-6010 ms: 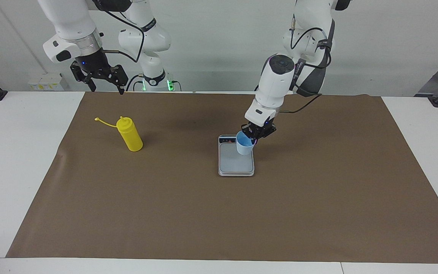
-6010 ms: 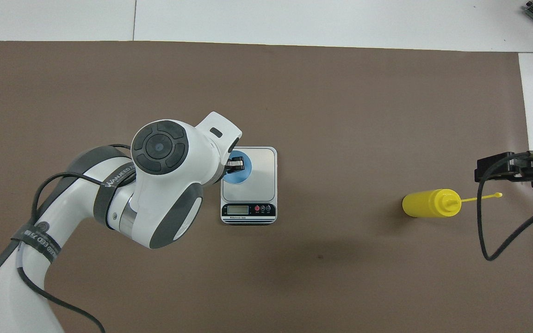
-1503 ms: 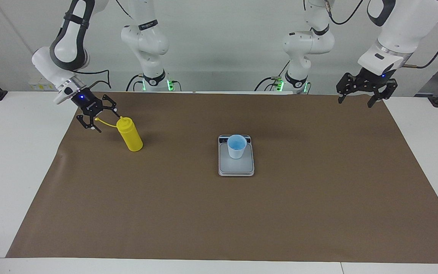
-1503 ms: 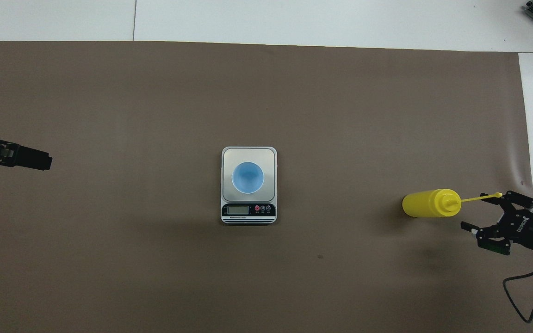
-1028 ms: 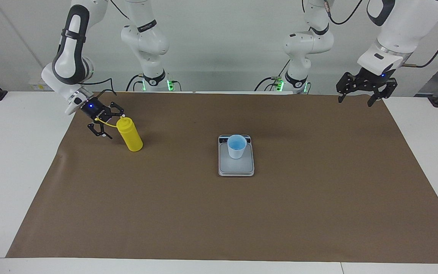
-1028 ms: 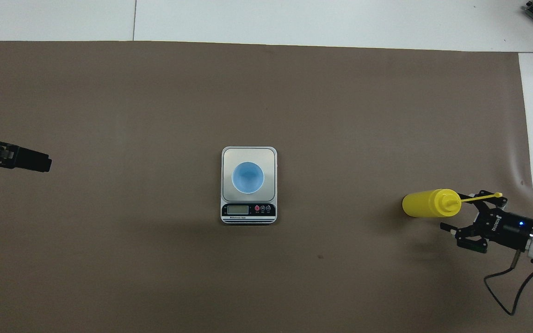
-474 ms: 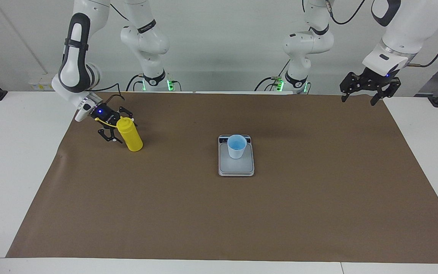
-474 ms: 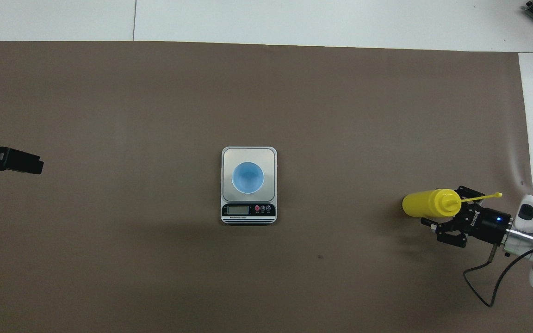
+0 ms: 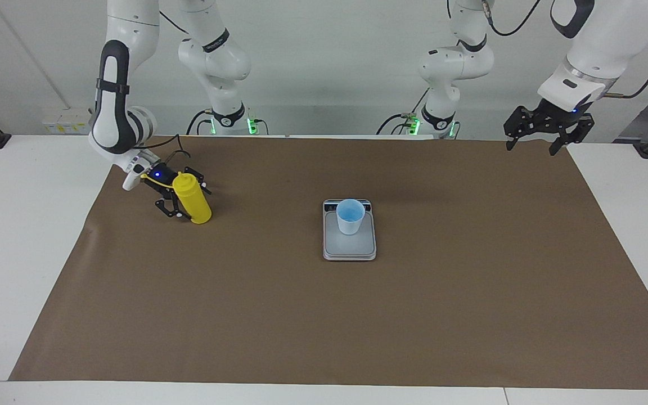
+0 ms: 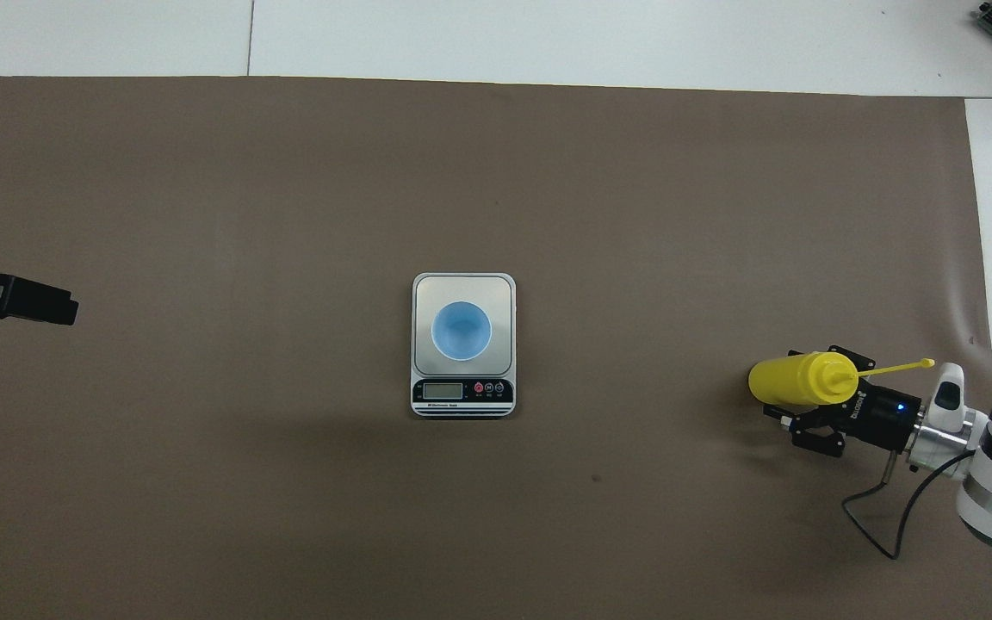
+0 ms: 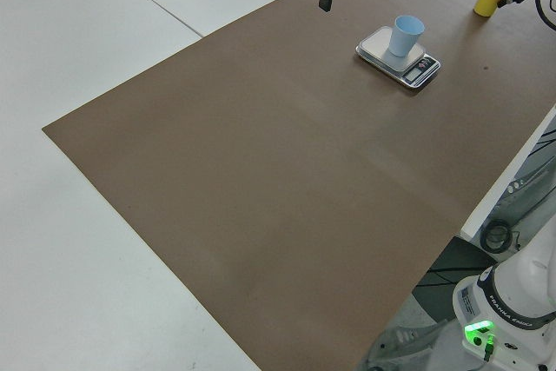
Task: Pour seasoning into cup on scale with both arms
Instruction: 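Lift the yellow bottle with the right gripper toward the scale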
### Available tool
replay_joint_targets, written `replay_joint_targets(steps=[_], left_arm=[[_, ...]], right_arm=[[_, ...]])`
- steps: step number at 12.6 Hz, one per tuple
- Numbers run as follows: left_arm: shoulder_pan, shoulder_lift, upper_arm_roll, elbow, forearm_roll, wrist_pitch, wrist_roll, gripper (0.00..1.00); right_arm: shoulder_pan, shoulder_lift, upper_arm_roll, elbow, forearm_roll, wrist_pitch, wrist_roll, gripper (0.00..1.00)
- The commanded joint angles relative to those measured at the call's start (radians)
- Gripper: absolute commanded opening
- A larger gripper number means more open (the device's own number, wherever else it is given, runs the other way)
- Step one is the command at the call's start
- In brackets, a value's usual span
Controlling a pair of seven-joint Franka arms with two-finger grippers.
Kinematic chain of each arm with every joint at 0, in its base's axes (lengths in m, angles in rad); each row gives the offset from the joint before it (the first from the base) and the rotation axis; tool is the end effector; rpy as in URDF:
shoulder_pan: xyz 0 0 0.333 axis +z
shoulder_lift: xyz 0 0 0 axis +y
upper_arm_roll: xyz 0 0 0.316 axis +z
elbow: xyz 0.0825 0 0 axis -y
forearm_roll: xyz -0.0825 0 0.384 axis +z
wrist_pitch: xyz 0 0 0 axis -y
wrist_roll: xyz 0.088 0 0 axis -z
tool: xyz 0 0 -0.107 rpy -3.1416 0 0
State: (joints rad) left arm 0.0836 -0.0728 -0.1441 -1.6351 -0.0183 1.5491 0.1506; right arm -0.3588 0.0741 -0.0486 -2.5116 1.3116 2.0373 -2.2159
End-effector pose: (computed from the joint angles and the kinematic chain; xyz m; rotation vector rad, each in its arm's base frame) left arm 0.5281 -0.0369 0.6314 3.1156 -0.3298 -0.0213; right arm 0.4190 -0.1221 0.2440 -2.0902 -0.9079 -0.9950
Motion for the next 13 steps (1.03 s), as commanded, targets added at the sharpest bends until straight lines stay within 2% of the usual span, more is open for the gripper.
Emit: replay_joint_targets(steps=[1, 2, 3, 5, 7, 8, 9, 13], left_arm=[[0.001, -0.022, -0.002, -0.014, 0.011, -0.017, 0.001, 1.00], [0.004, -0.022, 0.000, -0.014, 0.011, -0.020, 0.003, 1.00], [0.007, -0.022, 0.006, -0.014, 0.011, -0.018, 0.003, 1.00], [0.016, -0.022, 0.011, -0.015, 0.012, -0.018, 0.003, 1.00], [0.018, -0.022, 0.011, -0.014, 0.012, -0.017, 0.003, 1.00], [0.018, -0.022, 0.011, -0.015, 0.011, -0.017, 0.003, 1.00], [0.018, -0.022, 0.011, -0.015, 0.012, -0.017, 0.003, 1.00], [0.018, -0.022, 0.011, -0.014, 0.012, -0.018, 0.003, 1.00]], right_arm=[[-0.002, 0.000, 0.003, 0.010, 0.031, -0.017, -0.024, 1.00], [-0.002, 0.000, 0.003, 0.011, 0.031, -0.017, -0.024, 0.99], [0.001, 0.000, 0.003, 0.017, 0.031, -0.017, -0.024, 0.90], [0.001, 0.001, 0.003, 0.026, 0.031, -0.017, -0.022, 0.67], [0.003, 0.000, 0.003, 0.040, 0.031, -0.019, -0.022, 0.35], [0.003, 0.000, 0.003, 0.049, 0.031, -0.026, -0.022, 0.23], [0.006, -0.002, 0.003, 0.054, 0.031, -0.028, -0.021, 0.16], [0.039, -0.008, 0.010, 0.103, 0.029, -0.020, 0.004, 0.15]])
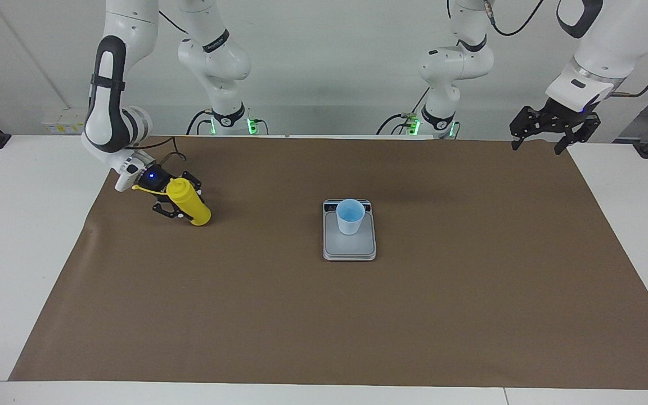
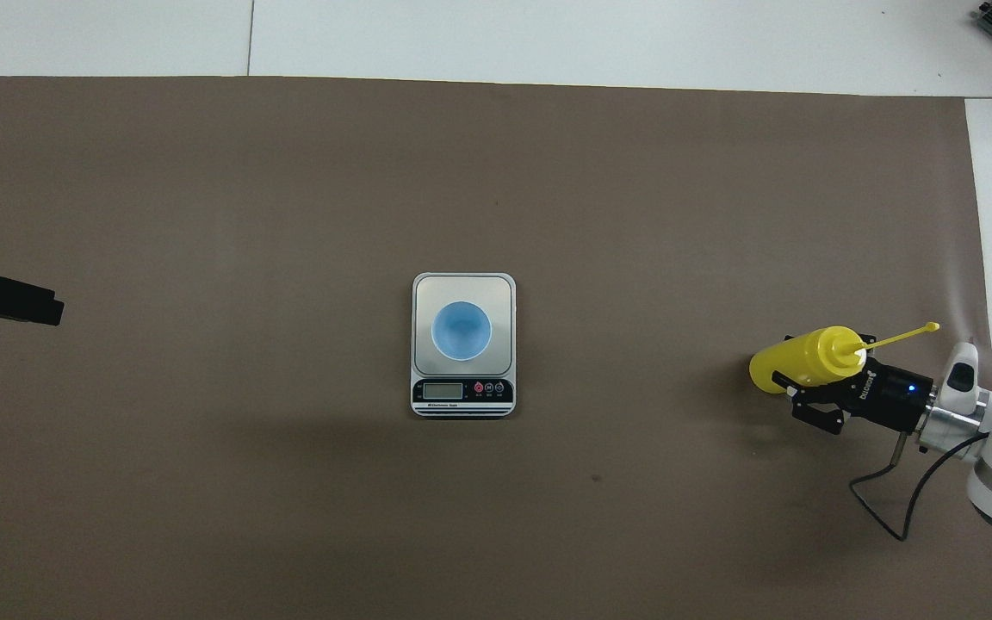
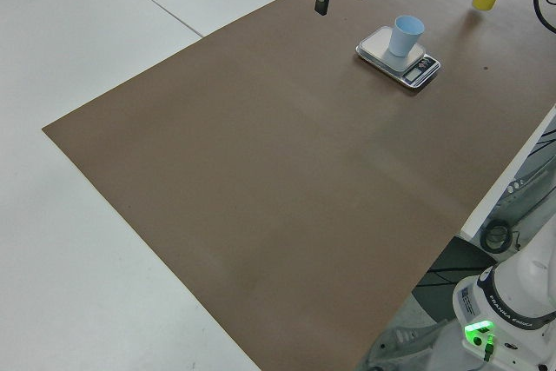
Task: Pour seasoning into cup on scale with both arms
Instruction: 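Lift the yellow bottle with the right gripper toward the scale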
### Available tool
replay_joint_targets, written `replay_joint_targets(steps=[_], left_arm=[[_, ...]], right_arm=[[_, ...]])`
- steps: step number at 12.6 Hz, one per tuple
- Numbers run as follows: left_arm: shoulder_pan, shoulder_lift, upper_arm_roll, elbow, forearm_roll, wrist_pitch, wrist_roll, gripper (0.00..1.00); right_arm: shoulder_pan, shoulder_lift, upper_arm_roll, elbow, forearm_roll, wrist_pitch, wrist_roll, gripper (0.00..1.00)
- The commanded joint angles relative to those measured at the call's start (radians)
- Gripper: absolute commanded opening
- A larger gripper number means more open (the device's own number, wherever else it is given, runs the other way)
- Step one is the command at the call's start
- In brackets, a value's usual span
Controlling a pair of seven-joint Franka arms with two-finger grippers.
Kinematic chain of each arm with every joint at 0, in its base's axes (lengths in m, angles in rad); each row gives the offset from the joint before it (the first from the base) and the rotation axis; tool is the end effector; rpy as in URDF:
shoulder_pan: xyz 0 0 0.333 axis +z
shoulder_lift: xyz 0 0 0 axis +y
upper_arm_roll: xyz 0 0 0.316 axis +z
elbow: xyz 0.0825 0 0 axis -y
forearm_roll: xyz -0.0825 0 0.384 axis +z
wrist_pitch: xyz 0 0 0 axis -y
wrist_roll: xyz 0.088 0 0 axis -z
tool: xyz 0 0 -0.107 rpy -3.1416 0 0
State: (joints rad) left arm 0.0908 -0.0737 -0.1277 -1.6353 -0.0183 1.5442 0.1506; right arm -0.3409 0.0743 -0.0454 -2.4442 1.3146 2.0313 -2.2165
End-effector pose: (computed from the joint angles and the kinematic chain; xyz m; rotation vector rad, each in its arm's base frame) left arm 0.5280 -0.0241 0.6314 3.1178 -0.2930 -0.0273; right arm 0.4457 -0.1222 0.2671 -2.0702 -0.9742 -1.0502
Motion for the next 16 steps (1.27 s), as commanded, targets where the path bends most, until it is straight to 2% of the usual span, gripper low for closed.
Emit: replay_joint_targets(steps=[1, 6, 10, 13, 16], left_arm=[[0.010, -0.021, -0.006, -0.014, 0.012, -0.013, 0.003, 1.00], [0.010, -0.021, -0.006, -0.015, 0.011, -0.013, 0.003, 1.00], [0.010, -0.021, -0.006, -0.014, 0.012, -0.013, 0.003, 1.00], [0.010, -0.021, -0.006, -0.014, 0.012, -0.013, 0.003, 1.00], [0.010, -0.021, -0.006, -0.015, 0.011, -0.013, 0.003, 1.00]], right_arm=[[0.039, -0.013, 0.007, 0.050, 0.025, -0.010, 0.027, 0.15], [0.163, -0.048, 0.009, 0.128, 0.009, 0.055, 0.208, 0.15], [0.307, -0.088, 0.010, 0.155, 0.006, 0.208, 0.381, 0.15], [0.390, -0.091, 0.010, 0.165, 0.006, 0.259, 0.434, 0.15], [0.491, -0.091, 0.010, 0.165, 0.005, 0.398, 0.472, 0.16]])
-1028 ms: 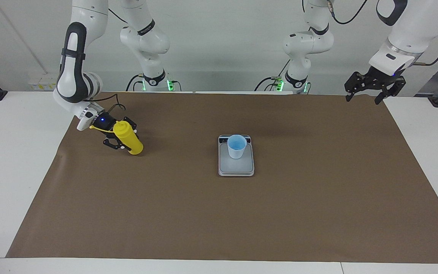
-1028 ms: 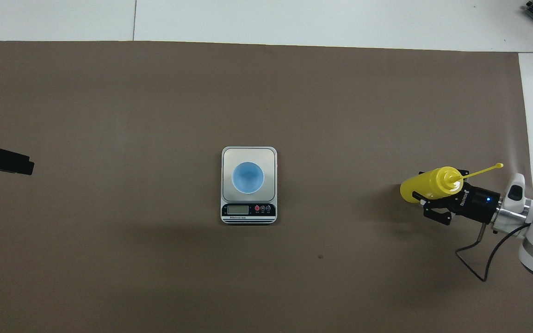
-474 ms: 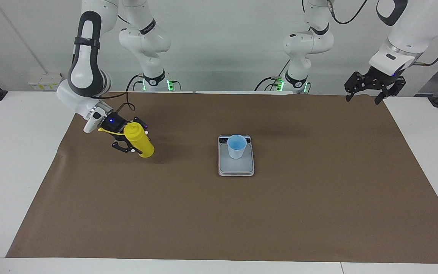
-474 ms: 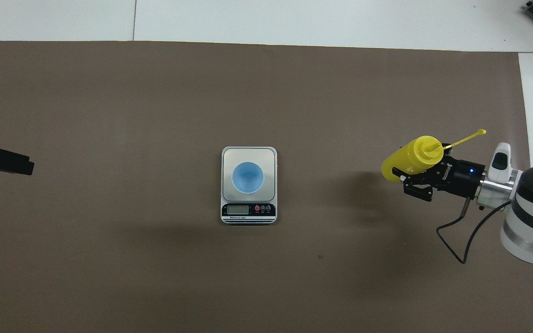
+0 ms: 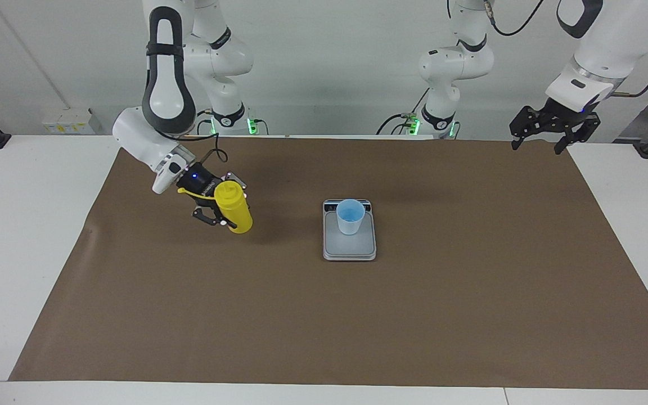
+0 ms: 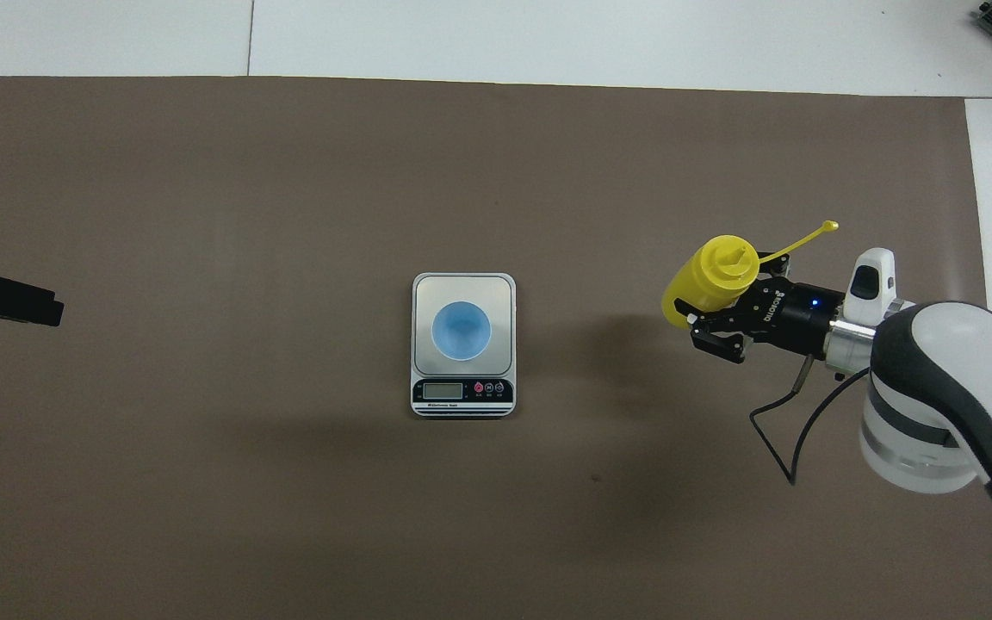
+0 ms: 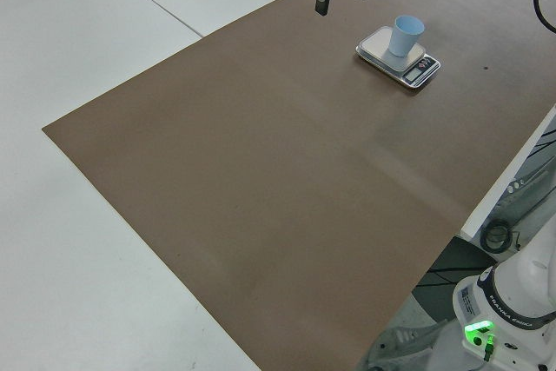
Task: Pour seasoning into cup on scale with both arms
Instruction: 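Lift the yellow bottle with the right gripper toward the scale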
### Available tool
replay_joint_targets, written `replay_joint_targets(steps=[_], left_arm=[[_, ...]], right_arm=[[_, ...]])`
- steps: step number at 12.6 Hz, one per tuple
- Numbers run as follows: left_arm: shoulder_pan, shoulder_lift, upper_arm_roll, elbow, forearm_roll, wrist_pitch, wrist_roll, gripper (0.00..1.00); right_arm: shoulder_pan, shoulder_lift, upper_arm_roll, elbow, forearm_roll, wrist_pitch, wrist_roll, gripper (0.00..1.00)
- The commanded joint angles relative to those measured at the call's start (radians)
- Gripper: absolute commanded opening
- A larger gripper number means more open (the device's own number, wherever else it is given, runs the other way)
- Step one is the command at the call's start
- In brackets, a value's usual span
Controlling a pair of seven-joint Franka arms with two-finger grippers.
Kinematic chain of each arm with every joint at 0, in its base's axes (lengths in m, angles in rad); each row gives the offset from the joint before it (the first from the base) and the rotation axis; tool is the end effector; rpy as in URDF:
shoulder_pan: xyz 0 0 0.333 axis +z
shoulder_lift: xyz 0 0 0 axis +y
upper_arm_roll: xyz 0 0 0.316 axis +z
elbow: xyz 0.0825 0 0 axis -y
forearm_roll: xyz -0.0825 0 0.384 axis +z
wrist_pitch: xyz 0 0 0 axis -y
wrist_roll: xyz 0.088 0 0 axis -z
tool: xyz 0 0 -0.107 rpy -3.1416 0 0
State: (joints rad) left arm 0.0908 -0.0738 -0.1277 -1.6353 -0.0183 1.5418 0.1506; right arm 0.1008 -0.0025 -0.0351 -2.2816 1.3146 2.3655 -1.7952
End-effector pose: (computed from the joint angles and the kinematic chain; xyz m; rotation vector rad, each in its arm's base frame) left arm 0.5277 -0.0241 0.6312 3.1176 -0.2930 -0.0309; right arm 0.5279 0.0465 0.3699 -2.1819 -1.0408 -0.9784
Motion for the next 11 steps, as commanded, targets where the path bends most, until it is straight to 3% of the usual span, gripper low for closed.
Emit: replay_joint_targets(steps=[1, 7, 9, 11], left_arm=[[0.010, -0.021, -0.006, -0.015, 0.011, -0.011, 0.003, 1.00], [0.010, -0.021, -0.006, -0.014, 0.012, -0.011, 0.003, 1.00], [0.010, -0.021, -0.006, -0.014, 0.012, -0.011, 0.003, 1.00], [0.010, -0.021, -0.006, -0.014, 0.011, -0.011, 0.003, 1.00]], right_arm=[[0.088, -0.014, 0.000, 0.002, 0.005, 0.108, 0.089, 0.16], [0.304, 0.015, 0.000, 0.019, -0.053, 0.380, 0.230, 0.15], [0.336, 0.038, 0.000, 0.048, -0.169, 0.402, 0.340, 0.15], [0.335, 0.055, 0.000, 0.082, -0.381, 0.384, 0.501, 0.15]])
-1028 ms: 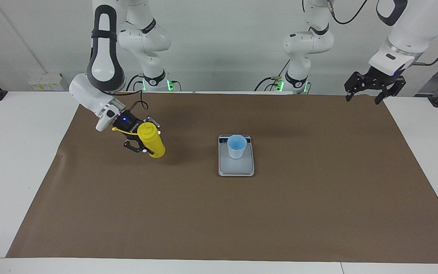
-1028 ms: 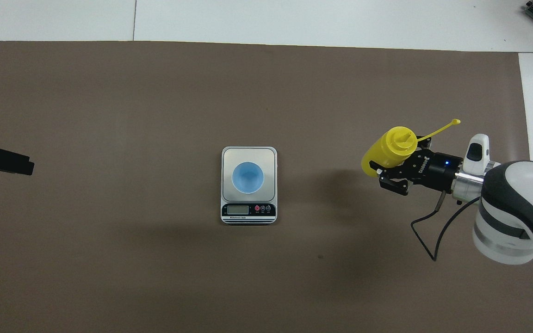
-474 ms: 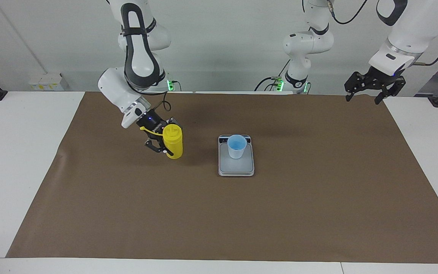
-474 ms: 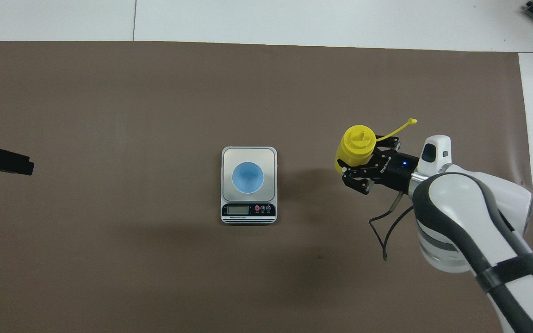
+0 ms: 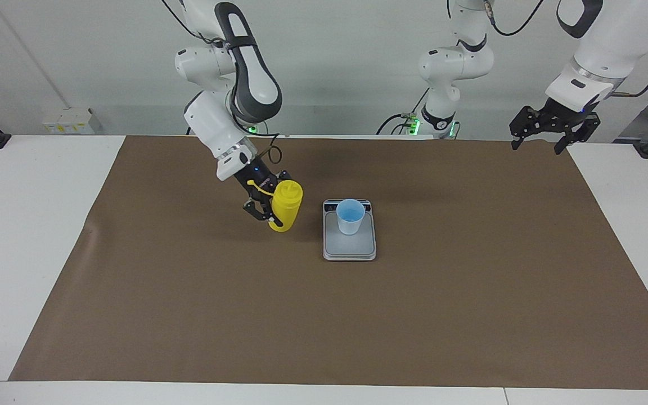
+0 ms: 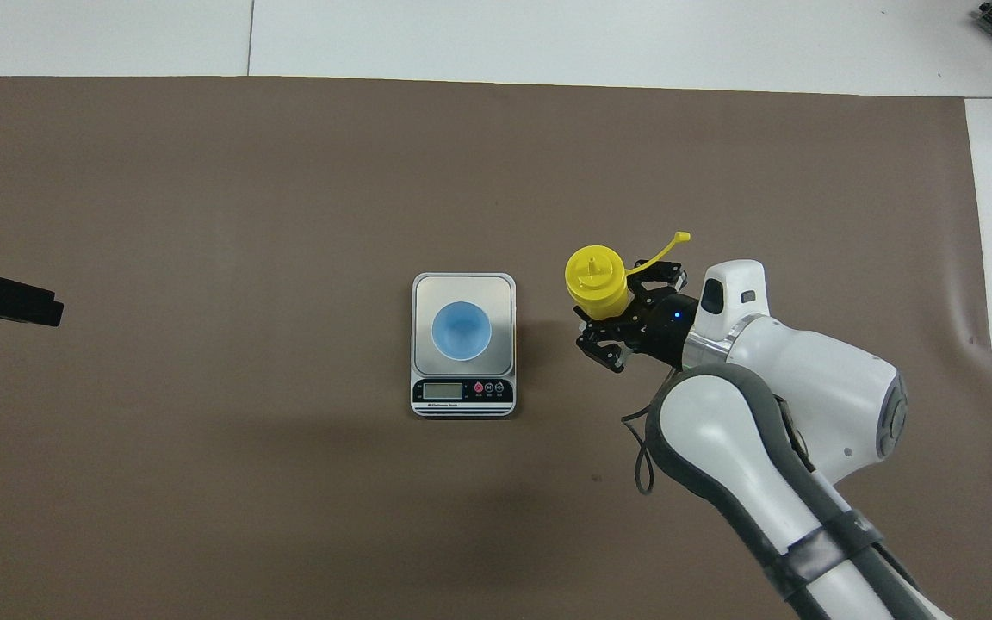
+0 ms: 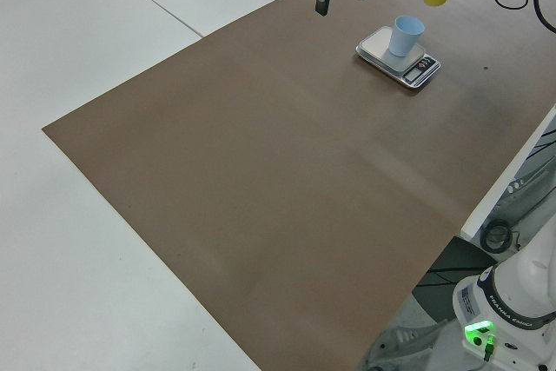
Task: Pour seasoning into cup on scale with both arms
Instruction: 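Lift the yellow bottle with the right gripper toward the scale, then tilt the bottle nozzle down over the blue cup with the right gripper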
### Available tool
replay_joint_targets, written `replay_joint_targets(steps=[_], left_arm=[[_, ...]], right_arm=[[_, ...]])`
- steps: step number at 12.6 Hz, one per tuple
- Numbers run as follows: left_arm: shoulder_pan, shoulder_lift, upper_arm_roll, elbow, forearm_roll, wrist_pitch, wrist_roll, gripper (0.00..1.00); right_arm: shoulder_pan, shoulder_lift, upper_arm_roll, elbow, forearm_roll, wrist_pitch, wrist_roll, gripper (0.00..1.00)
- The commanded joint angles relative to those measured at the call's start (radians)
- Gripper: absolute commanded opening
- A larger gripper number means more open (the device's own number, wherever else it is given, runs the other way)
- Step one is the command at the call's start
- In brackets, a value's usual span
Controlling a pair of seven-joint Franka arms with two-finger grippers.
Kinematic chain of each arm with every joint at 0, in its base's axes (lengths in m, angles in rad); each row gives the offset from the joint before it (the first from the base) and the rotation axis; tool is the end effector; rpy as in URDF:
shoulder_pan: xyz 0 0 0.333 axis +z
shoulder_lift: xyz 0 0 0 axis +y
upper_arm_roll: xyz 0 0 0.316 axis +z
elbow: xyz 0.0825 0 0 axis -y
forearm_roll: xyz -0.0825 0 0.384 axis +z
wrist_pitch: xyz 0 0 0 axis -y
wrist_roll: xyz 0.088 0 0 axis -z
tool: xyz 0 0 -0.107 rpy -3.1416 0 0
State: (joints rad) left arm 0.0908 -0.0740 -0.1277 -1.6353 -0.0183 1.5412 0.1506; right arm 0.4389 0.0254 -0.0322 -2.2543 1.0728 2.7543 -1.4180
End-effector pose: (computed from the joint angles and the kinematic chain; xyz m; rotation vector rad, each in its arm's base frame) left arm 0.5276 -0.0241 0.6313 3.1176 -0.2930 -0.0316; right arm 0.5184 0.1840 0.3882 -2.3931 -1.1616 -0.9170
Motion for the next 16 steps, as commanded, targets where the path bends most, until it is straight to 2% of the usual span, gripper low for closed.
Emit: replay_joint_targets(steps=[1, 4, 8, 9, 11, 14, 16], left_arm=[[0.010, -0.021, -0.006, -0.014, 0.012, -0.010, 0.003, 1.00], [0.010, -0.021, -0.006, -0.014, 0.012, -0.010, 0.003, 1.00], [0.010, -0.021, -0.006, -0.014, 0.011, -0.010, 0.003, 1.00], [0.010, -0.021, -0.006, -0.015, 0.012, -0.010, 0.003, 1.00], [0.010, -0.021, -0.006, -0.014, 0.011, -0.010, 0.003, 1.00], [0.010, -0.021, -0.006, -0.015, 0.012, -0.010, 0.003, 1.00], [0.010, -0.021, -0.006, -0.014, 0.011, -0.010, 0.003, 1.00]], right_arm=[[-0.003, 0.033, -0.003, 0.071, -0.239, -0.024, 0.196, 0.15], [-0.008, 0.050, -0.006, 0.120, -0.483, -0.108, 0.347, 0.15], [-0.008, 0.071, -0.006, 0.157, -0.773, -0.162, 0.496, 0.14], [-0.005, 0.071, -0.006, 0.162, -0.869, -0.171, 0.539, 0.07], [-0.002, 0.076, -0.003, 0.183, -1.040, -0.209, 0.606, 0.02], [0.017, 0.080, -0.002, 0.197, -1.213, -0.236, 0.637, 0.00], [0.020, 0.094, -0.002, 0.205, -1.248, -0.232, 0.659, 0.00]])
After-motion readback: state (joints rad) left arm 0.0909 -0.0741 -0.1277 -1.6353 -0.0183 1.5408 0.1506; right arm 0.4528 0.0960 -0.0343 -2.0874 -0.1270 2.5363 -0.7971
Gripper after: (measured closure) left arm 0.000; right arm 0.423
